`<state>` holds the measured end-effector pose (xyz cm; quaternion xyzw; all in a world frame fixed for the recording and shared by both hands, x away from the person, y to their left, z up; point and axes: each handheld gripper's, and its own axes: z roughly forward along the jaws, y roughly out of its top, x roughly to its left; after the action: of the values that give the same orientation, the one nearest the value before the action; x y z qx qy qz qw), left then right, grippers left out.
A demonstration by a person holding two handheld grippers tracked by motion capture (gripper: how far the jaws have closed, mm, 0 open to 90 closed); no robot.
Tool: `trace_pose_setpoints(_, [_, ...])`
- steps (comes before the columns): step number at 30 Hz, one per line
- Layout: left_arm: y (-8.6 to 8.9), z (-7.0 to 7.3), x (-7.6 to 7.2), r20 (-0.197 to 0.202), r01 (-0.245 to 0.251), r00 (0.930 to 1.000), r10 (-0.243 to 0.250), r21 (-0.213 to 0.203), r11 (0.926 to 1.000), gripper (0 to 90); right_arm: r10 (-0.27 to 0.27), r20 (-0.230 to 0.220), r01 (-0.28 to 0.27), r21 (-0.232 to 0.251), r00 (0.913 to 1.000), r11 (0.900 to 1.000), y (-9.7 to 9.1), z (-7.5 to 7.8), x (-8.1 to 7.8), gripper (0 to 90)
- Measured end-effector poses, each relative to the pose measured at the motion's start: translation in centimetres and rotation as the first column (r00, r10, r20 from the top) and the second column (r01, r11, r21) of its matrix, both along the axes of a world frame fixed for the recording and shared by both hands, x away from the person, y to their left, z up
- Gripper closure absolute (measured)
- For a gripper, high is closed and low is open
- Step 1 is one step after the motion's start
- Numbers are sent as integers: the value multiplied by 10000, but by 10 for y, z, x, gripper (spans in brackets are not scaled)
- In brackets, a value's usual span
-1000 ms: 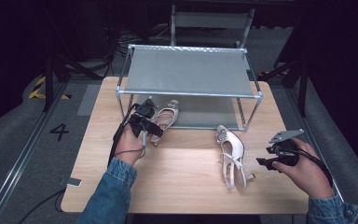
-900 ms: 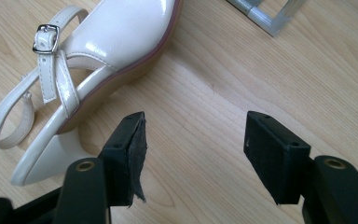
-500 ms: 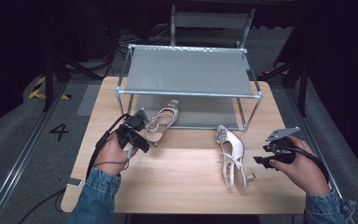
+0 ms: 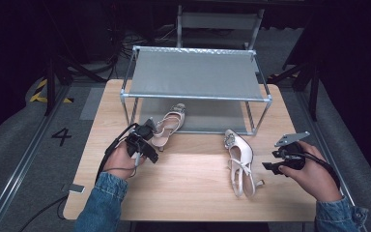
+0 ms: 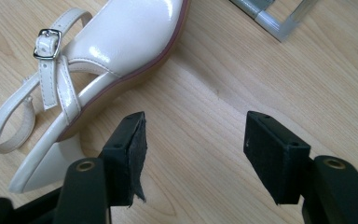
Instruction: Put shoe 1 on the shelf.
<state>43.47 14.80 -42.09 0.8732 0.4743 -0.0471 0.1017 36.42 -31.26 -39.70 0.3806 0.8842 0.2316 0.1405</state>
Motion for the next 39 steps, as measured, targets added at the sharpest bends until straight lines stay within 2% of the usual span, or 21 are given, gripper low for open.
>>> trace_pose_setpoints(2, [-1,-3,3,167,35,9999,-35,13,10000,306,-12,-64,12,21,10000,10000,0,-1,0,401])
trace_pose_setpoints(7, [-6,-10,6,550,59,9985,-45,-268,9996,316,7,-56,-7,-17,10000,10000,0,-2,-1,401])
trace_pose_setpoints(9, [-7,-11,7,783,-50,9969,77,-343,9994,328,-35,-33,35,-23,10000,10000,-1,-1,-2,401])
trace_pose_setpoints(11, [-8,-12,10,843,-148,9963,186,-462,9988,345,-37,-20,37,-29,10000,10000,-1,-1,-2,401])
trace_pose_setpoints(12, [-8,-13,10,921,-342,9950,388,-515,9981,346,2,12,-2,-45,10000,10000,0,-1,-2,401])
trace_pose_setpoints(14, [-9,-14,12,1171,-269,9925,358,-769,9967,355,0,-17,0,-36,10000,10000,0,-2,-2,402])
trace_pose_setpoints(16, [-10,-17,14,1253,-304,9912,422,-946,9950,366,23,-39,-23,-37,10000,10000,0,-2,-3,402])
trace_pose_setpoints(17, [-11,-18,15,1341,-298,9901,421,-929,9952,377,29,-45,-29,-39,10000,10000,0,-2,-3,402])
trace_pose_setpoints(19, [-13,-22,17,1256,-255,9914,366,-885,9957,415,-17,-32,17,-54,10000,10000,-1,-2,-5,402])
trace_pose_setpoints(22, [-18,-21,17,1428,-26,9896,166,-974,9952,479,-129,32,129,-48,9999,9999,-5,-1,-6,403])
trace_pose_setpoints(23, [-20,-20,16,1525,149,9883,-20,-838,9964,505,-159,17,159,-47,9999,9999,-5,-1,-7,403])
trace_pose_setpoints(26, [-25,-15,12,2136,345,9767,-199,-649,9973,615,-158,18,158,-44,9999,9999,-5,-1,-7,403])
trace_pose_setpoints(27, [-26,-13,11,2371,397,9711,-276,-465,9981,645,-142,13,142,-55,9999,9999,-5,-2,-8,403])
trace_pose_setpoints(29, [-28,-10,10,2605,485,9649,-332,-526,9974,709,-128,22,128,-73,9999,9999,-5,-2,-8,402])
trace_pose_setpoints(30, [-28,-9,10,2630,438,9644,-263,-610,9972,745,-136,7,136,-68,9999,9999,-5,-2,-8,403])
trace_pose_setpoints(33, [-30,-6,10,2457,456,9689,-281,-656,9968,763,-184,-22,184,-82,9998,9998,-6,-3,-9,403])
trace_pose_setpoints(37, [-38,5,7,2793,722,9589,-491,-731,9947,798,-190,-57,190,-110,9998,9998,-7,-4,-10,402])
trace_pose_setpoints(38, [-41,7,7,2774,740,9595,-495,-786,9942,801,-197,-55,196,-119,9998,9997,-7,-4,-10,402])
trace_pose_setpoints(39, [-44,9,7,2851,787,9571,-517,-843,9933,802,-199,-60,198,-136,9998,9997,-8,-5,-10,402])
